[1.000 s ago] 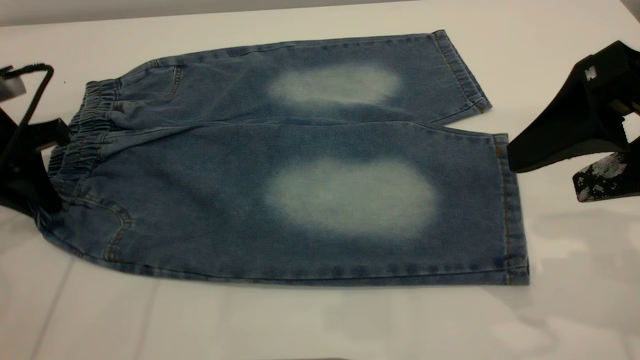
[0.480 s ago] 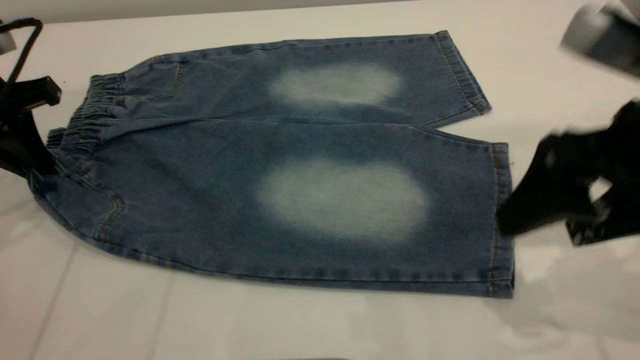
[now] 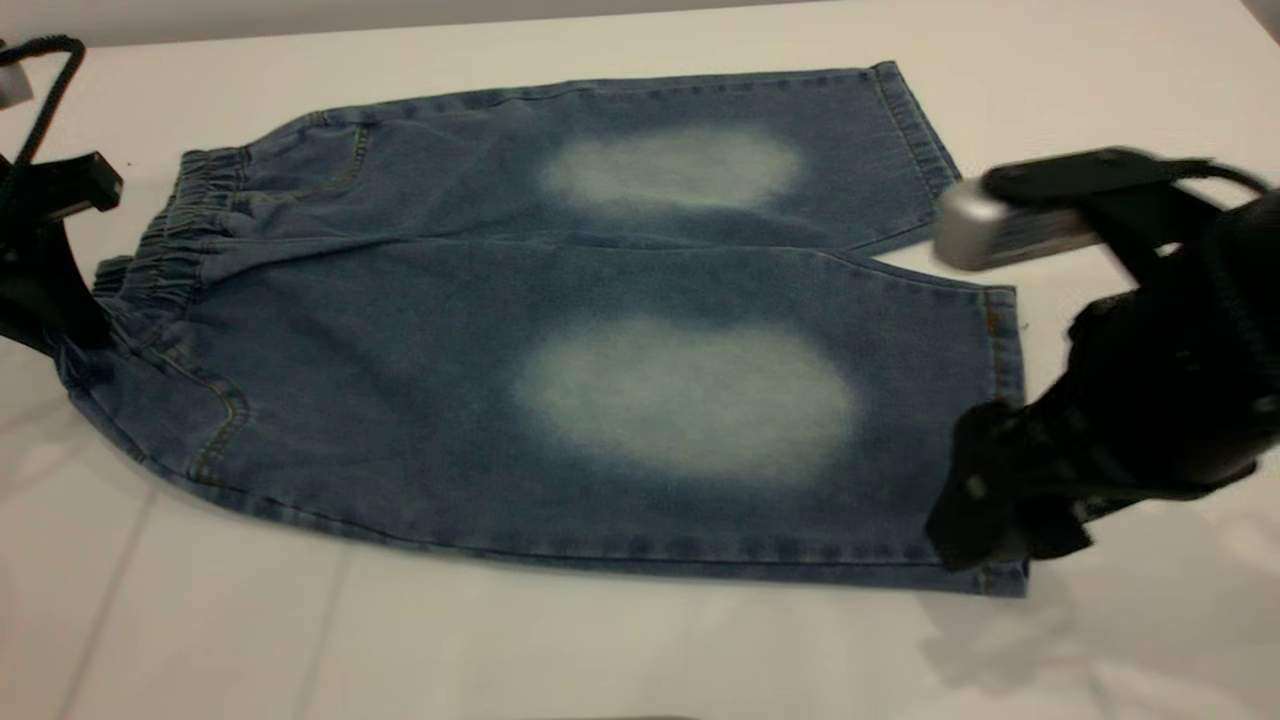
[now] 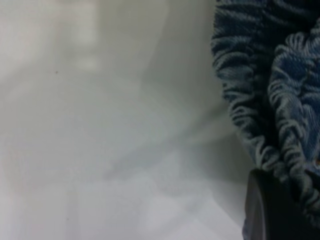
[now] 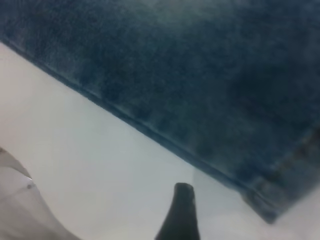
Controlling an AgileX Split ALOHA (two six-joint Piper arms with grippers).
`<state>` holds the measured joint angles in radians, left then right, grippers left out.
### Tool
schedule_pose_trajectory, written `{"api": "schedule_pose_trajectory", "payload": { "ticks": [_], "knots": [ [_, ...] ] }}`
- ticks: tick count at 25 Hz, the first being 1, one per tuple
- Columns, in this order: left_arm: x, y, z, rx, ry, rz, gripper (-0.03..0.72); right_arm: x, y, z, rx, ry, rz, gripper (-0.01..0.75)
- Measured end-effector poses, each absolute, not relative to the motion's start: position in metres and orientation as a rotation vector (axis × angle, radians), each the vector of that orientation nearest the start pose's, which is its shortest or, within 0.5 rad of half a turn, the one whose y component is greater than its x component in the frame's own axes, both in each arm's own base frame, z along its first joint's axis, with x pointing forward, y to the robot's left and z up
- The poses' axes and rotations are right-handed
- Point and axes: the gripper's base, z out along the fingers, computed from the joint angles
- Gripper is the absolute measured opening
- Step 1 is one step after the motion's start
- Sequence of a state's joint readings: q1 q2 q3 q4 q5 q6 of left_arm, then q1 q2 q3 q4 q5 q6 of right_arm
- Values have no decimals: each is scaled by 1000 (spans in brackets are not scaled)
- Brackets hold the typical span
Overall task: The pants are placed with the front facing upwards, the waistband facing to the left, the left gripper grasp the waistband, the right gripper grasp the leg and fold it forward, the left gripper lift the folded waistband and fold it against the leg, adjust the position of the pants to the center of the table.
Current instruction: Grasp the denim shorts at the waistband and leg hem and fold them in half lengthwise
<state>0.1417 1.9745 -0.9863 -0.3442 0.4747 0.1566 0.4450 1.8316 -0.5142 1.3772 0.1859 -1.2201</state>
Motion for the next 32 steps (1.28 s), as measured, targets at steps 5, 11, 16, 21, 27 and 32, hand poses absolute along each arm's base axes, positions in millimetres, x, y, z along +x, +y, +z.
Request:
{"api": "schedule_pose_trajectory", "payload": {
  "ticks": [5,11,16,21,27,32],
  "knots": [
    [337,34,97,-401,2888,-228,77,210,123,54,-495,2894,331,563],
    [337,34,97,-397,2889,-228,77,210,121,47,-491,2915,302,534],
    [337,34,97,-397,2889,-228,76,211,120,45,-485,2920,281,410],
    [337,34,97,-397,2889,-228,76,212,121,41,-484,2931,280,203],
    [337,34,97,-397,2889,-228,76,211,123,40,-483,2943,313,27],
    [342,34,102,-381,2888,-237,76,206,129,51,-525,2928,439,25]
  ]
}}
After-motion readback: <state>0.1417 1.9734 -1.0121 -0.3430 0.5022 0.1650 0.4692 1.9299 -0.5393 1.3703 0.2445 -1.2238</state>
